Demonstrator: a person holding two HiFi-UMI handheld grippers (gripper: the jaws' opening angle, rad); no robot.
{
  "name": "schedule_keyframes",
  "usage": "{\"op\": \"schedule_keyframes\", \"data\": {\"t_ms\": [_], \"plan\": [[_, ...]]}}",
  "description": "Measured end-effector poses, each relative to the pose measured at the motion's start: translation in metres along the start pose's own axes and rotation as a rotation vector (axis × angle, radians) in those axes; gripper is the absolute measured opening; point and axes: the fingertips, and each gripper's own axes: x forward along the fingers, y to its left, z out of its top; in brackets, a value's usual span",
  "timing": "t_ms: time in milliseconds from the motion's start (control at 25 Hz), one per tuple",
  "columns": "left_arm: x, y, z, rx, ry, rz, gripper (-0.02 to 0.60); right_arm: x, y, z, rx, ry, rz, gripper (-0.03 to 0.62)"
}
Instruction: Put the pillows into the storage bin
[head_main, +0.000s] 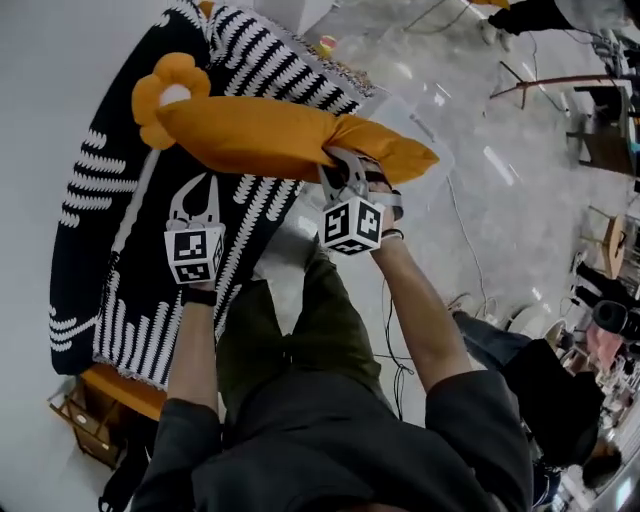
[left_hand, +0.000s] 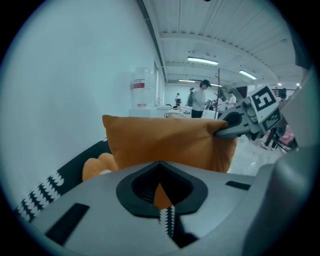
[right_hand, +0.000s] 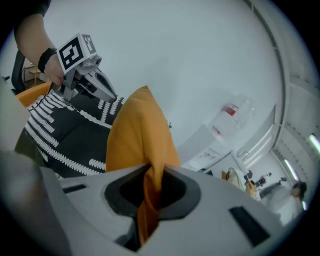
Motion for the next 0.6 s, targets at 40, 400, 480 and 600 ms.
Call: {"op": "schedule_keyframes", "data": {"t_ms": [40, 400, 480, 600], "plan": [[0.013, -0.019, 0.007, 0.02, 0.001, -0.032, 0.005, -0.008, -0.008, -0.021, 0.028, 0.019, -0.02, 0.038], [0.119, -0.181, 0.045, 0.169, 0.027, -0.27, 0.004, -0.08, -0.063, -0.203, 0.275, 0.175, -0.196, 0.038], [0.137, -0.22, 0.05, 0.203, 0.036, -0.321, 0.003, -0.099, -0.069, -0.242, 0.34, 0.209, -0.238, 0.038], [0.158, -0.274, 0.05, 0.246, 0.049, -0.384, 0.003, -0.123, -0.075, -0.298, 0.434, 0.253, -0.296, 0.038]]}}
